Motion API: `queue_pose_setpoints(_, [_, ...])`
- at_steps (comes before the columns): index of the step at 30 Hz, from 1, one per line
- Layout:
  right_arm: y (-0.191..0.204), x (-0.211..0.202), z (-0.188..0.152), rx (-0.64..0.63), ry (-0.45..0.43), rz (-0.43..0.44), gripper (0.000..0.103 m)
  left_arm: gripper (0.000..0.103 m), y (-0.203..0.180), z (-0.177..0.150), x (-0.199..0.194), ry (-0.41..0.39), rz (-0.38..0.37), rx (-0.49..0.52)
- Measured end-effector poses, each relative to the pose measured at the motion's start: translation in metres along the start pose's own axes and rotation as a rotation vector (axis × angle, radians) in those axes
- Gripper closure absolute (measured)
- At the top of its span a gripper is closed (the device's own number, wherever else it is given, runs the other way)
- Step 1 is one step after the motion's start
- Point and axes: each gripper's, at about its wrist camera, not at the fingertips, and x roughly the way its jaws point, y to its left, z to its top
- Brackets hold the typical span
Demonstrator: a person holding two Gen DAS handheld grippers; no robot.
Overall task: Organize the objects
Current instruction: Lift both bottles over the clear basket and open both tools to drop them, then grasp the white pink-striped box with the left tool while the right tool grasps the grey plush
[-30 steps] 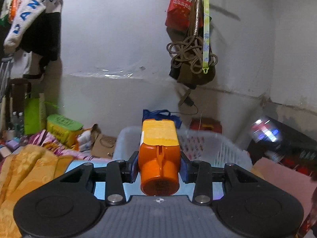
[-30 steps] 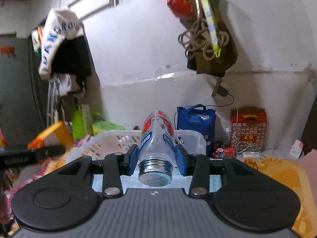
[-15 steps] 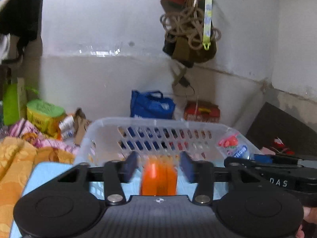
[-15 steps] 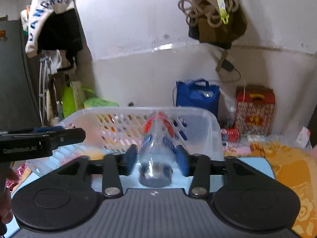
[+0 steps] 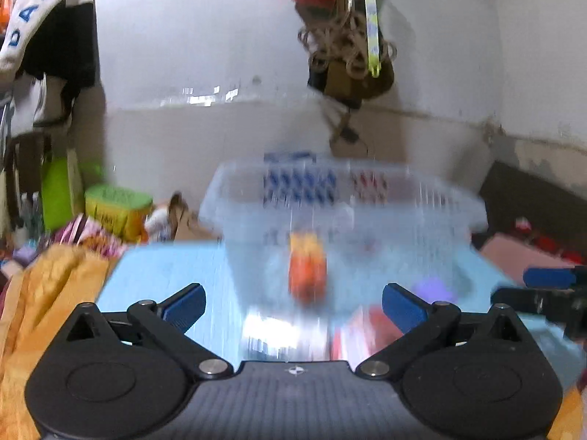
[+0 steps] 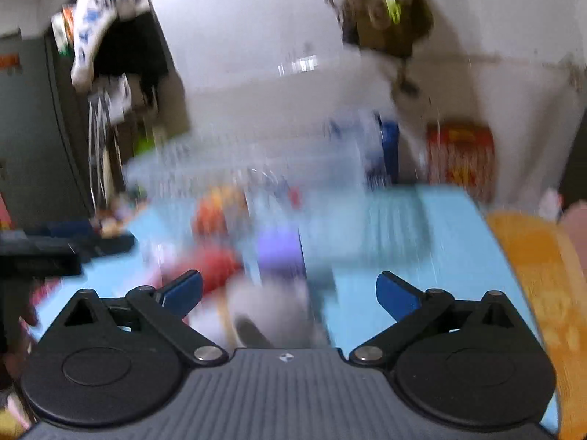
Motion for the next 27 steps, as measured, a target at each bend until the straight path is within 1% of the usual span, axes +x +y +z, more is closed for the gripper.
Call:
queue_pose_setpoints(2, [-0.005, -0.001, -0.012, 0.016, 0.024, -0.003, 0.000, 0.004, 0.000, -0.013, -0.009, 0.017, 0.004, 0.002])
queue_pose_setpoints(4, [-0.004, 0.001, -0.013, 0.037, 0.032, -0.010, 0.000, 0.009, 0.003, -0.015, -0.017, 0.017, 0.005, -0.011])
queue_pose_setpoints(6, [0.003, 0.005, -0.009, 0.037, 0.038, -0.008, 0.000, 0.018, 0.002, -0.013, -0.020, 0.008, 0.005, -0.027])
queue_pose_setpoints(8, [0.011, 0.006, -0.009, -0.004, 0.020, 0.003, 0.000, 0.021, -0.006, -0.014, -0.020, 0.014, 0.000, -0.007])
queue_pose_setpoints(10, [0.020, 0.010, -0.010, -0.054, 0.010, -0.003, 0.000, 0.026, -0.015, -0.017, -0.017, 0.022, -0.008, 0.026])
queue_pose_setpoints(11, [0.024, 0.014, -0.011, -0.069, 0.014, -0.012, 0.000, 0.032, -0.020, -0.019, -0.017, 0.026, -0.011, 0.040])
queue_pose_setpoints(13, [0.027, 0.020, -0.015, -0.090, 0.026, -0.016, 0.000, 0.037, -0.030, -0.021, -0.013, 0.036, -0.007, 0.069])
queue_pose_setpoints(14, [0.028, 0.023, -0.017, -0.098, 0.032, -0.021, 0.000, 0.043, -0.034, -0.022, -0.010, 0.042, -0.004, 0.079])
queue_pose_setpoints(16, [0.028, 0.026, -0.018, -0.102, 0.022, -0.012, 0.000, 0.043, -0.039, -0.025, -0.004, 0.062, -0.004, 0.088])
queue_pose_setpoints(17, [0.029, 0.025, -0.019, -0.107, 0.014, -0.012, 0.002, 0.046, -0.040, -0.026, -0.002, 0.069, 0.002, 0.091])
queue_pose_setpoints(18, [0.031, 0.025, -0.020, -0.120, 0.003, -0.010, 0.003, 0.051, -0.041, -0.028, 0.001, 0.077, 0.008, 0.096])
queue_pose_setpoints(20, [0.035, 0.026, -0.021, -0.158, -0.012, -0.008, 0.009, 0.053, -0.044, -0.031, 0.006, 0.090, 0.012, 0.101])
queue_pose_setpoints(21, [0.036, 0.025, -0.021, -0.169, -0.012, 0.000, 0.012, 0.059, -0.046, -0.033, 0.007, 0.092, 0.018, 0.107])
queue_pose_setpoints(22, [0.037, 0.025, -0.022, -0.173, -0.005, 0.016, 0.016, 0.061, -0.048, -0.034, 0.008, 0.092, 0.026, 0.119])
queue_pose_setpoints(24, [0.036, 0.025, -0.022, -0.171, 0.002, 0.025, 0.016, 0.064, -0.053, -0.037, 0.008, 0.082, 0.047, 0.145])
queue_pose_setpoints(27, [0.034, 0.022, -0.020, -0.168, 0.013, 0.037, 0.018, 0.064, -0.055, -0.038, 0.006, 0.078, 0.051, 0.170])
